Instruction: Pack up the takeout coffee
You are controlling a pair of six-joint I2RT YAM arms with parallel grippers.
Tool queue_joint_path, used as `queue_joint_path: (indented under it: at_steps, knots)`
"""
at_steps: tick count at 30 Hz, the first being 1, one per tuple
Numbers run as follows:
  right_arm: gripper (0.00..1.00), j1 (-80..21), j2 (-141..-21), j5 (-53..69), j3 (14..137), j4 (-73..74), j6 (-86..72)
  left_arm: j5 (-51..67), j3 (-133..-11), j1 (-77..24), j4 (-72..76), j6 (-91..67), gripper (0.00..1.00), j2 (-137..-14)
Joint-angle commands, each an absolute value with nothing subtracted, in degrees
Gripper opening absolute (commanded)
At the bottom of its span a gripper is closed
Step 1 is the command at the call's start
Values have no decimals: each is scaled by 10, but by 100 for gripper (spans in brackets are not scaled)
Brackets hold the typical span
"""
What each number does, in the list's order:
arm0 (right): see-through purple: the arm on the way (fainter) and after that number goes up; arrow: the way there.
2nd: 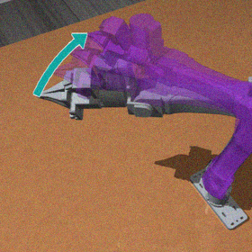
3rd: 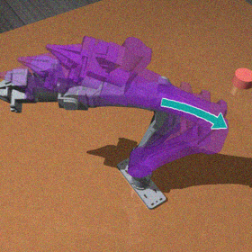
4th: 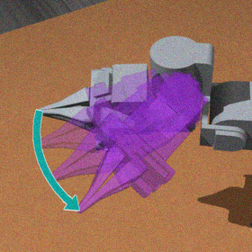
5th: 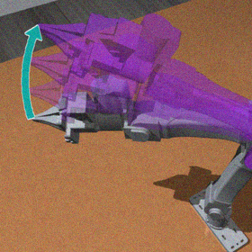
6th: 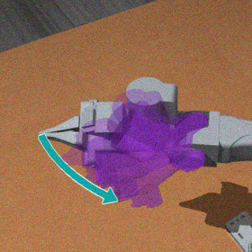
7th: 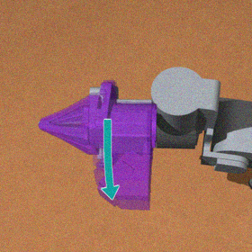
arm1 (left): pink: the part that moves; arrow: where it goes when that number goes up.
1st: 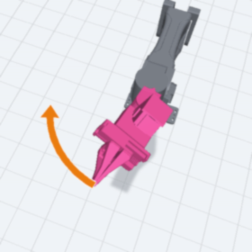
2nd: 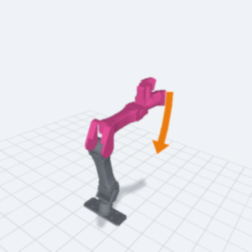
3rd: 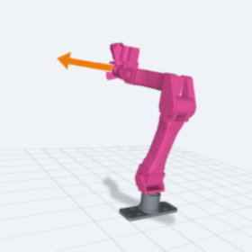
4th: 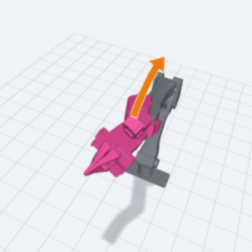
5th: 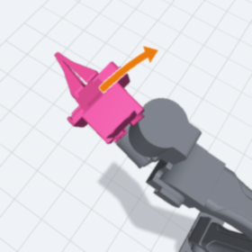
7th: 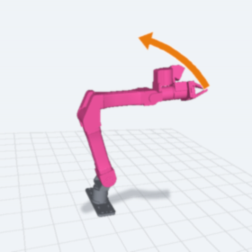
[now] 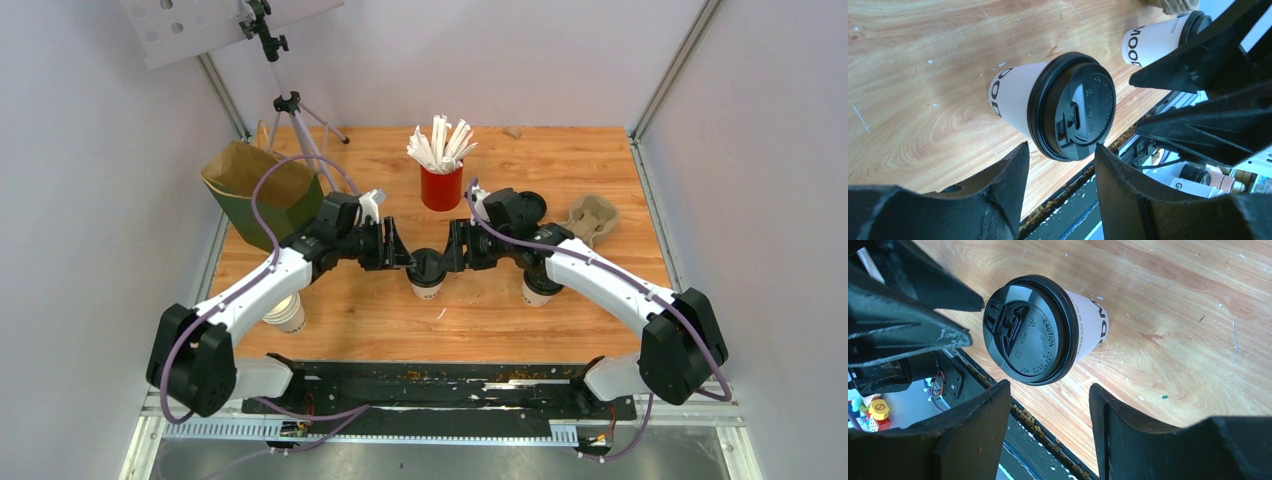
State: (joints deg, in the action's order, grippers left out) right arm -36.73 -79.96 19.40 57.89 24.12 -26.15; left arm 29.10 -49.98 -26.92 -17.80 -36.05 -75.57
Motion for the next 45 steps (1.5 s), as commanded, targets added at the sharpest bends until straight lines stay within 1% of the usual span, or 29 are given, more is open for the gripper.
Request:
queue_joint_path:
  at_steps: [1,4,5,6,10,15,20,26,29,33,37,45]
  knots:
    - [59,-370,-787,179,576,226,-301,231,-491,-278,-144,-389,59,-695]
    - [63,-379,-779,133,574,234,-373,216,-521,-277,-171,-319,65,-693]
    - [64,-385,-774,114,567,225,-406,219,-534,-276,-184,-299,68,-701]
    - [64,-389,-767,108,554,205,-439,231,-549,-272,-192,-282,69,-715]
    - [61,-401,-753,100,503,119,-545,270,-619,-259,-245,-206,67,-785]
    - [60,-420,-758,79,494,99,-574,282,-668,-257,-281,-121,63,-839]
    - [58,-430,-761,70,475,78,-614,319,-676,-255,-276,-89,61,-870]
    - [56,-436,-766,47,474,94,-621,372,-663,-255,-243,-97,60,-886]
    - [54,-439,-771,48,470,88,-624,371,-658,-255,-242,-89,60,-894]
    - [47,-439,-783,58,470,79,-615,368,-658,-255,-255,-87,59,-904]
    - [42,-439,-792,55,475,89,-586,349,-665,-255,-299,-82,57,-907]
    - [40,-432,-824,72,510,113,-497,338,-637,-256,-336,-89,53,-865]
